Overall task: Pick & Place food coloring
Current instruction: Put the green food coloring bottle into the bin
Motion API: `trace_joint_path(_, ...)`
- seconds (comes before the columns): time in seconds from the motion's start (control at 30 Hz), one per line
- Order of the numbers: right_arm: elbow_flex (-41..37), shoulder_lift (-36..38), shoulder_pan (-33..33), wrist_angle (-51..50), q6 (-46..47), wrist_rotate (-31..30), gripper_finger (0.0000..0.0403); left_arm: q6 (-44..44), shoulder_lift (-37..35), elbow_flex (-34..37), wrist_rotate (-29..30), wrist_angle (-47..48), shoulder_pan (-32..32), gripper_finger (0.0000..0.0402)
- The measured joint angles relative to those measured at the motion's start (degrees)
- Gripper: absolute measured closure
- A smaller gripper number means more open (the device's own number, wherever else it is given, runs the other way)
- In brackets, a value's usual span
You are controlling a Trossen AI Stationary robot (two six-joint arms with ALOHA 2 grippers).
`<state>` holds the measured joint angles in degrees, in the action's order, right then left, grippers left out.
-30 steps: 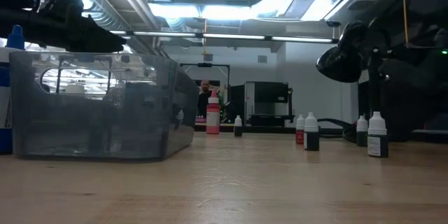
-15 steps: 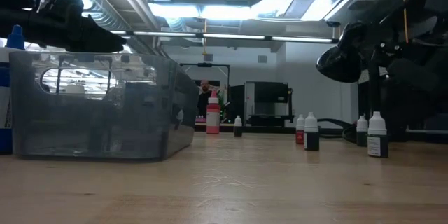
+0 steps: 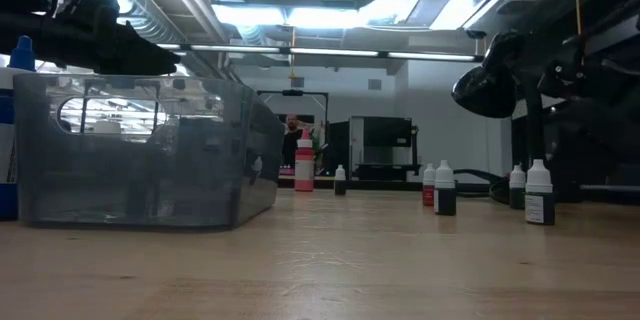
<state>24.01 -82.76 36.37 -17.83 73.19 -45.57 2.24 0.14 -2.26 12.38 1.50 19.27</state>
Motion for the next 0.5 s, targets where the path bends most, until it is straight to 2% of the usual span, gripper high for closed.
trace_joint_path(0.5,0.1,-7.6,0.6,5.4,0.1,-3.0,0.0146,0.0,0.0,0.0,0.0,0.0,0.0,0.0190)
